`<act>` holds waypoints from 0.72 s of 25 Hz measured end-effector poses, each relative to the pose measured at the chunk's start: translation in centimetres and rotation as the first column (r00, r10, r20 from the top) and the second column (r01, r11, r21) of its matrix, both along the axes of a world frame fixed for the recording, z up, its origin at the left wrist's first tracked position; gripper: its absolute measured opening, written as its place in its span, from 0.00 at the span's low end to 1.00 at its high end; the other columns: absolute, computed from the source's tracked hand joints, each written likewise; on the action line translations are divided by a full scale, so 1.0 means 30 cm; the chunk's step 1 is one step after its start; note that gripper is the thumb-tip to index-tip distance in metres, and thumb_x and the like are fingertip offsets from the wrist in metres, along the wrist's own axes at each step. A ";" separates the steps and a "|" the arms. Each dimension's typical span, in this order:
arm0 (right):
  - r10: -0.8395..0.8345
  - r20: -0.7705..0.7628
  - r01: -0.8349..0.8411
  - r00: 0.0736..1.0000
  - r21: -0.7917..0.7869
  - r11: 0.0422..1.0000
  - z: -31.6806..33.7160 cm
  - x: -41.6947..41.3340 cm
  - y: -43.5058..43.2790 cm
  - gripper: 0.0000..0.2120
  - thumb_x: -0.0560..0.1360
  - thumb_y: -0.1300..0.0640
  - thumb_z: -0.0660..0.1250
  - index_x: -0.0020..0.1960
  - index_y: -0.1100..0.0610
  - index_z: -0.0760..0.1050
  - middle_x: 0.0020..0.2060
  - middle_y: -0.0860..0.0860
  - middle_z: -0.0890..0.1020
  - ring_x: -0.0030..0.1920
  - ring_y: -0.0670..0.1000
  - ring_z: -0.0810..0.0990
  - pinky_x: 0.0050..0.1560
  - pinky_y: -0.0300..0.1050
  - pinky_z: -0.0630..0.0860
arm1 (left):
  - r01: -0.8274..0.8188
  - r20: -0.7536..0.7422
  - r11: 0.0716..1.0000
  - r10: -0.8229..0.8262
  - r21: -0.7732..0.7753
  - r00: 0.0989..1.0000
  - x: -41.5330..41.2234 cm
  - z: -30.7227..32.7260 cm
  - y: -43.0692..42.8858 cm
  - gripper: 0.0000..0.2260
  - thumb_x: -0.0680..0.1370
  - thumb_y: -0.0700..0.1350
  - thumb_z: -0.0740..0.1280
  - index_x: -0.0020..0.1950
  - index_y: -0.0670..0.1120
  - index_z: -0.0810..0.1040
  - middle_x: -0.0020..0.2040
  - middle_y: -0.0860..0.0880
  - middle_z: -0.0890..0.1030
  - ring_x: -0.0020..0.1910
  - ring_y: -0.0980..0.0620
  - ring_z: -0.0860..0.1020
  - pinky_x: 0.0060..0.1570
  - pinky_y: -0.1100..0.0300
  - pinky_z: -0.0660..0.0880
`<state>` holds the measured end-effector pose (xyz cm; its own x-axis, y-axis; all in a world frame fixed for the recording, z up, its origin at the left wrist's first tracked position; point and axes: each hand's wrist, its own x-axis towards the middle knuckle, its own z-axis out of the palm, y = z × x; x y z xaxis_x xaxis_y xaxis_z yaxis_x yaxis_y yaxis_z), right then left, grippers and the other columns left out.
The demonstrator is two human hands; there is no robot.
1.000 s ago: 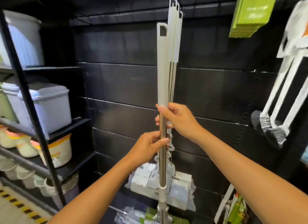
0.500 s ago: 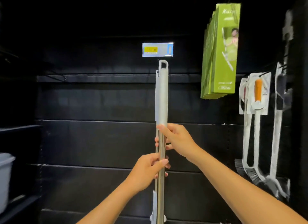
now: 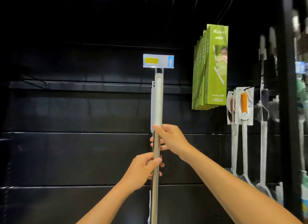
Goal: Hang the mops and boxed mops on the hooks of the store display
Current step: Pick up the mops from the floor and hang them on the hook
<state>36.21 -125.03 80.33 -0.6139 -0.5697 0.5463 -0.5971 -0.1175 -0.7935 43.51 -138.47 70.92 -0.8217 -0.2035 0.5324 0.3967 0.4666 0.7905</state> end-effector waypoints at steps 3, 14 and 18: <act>-0.033 -0.012 0.033 0.999 0.017 0.999 -0.010 -0.020 -0.028 0.15 0.82 0.43 0.65 0.57 0.54 0.79 0.45 0.54 0.87 0.44 0.52 0.88 0.47 0.49 0.86 | 0.016 0.007 1.000 -0.016 0.006 1.000 -0.014 -0.007 -0.015 0.09 0.84 0.48 0.66 0.62 0.50 0.82 0.51 0.47 0.87 0.51 0.47 0.87 0.54 0.47 0.85; -0.145 0.062 0.140 0.988 0.083 0.987 -0.039 -0.126 -0.113 0.14 0.81 0.43 0.65 0.58 0.53 0.79 0.46 0.51 0.86 0.45 0.51 0.88 0.46 0.46 0.86 | -0.057 0.058 0.998 0.057 0.004 0.997 -0.099 -0.029 -0.035 0.08 0.85 0.49 0.65 0.58 0.52 0.83 0.51 0.50 0.88 0.46 0.50 0.88 0.52 0.40 0.82; -0.175 0.065 0.167 0.982 0.112 0.980 -0.042 -0.141 -0.140 0.14 0.82 0.43 0.64 0.54 0.53 0.79 0.46 0.51 0.86 0.45 0.51 0.88 0.43 0.41 0.84 | -0.064 0.076 0.998 0.062 0.014 0.995 -0.130 -0.040 -0.066 0.07 0.85 0.49 0.65 0.56 0.52 0.83 0.50 0.52 0.88 0.45 0.50 0.88 0.53 0.37 0.82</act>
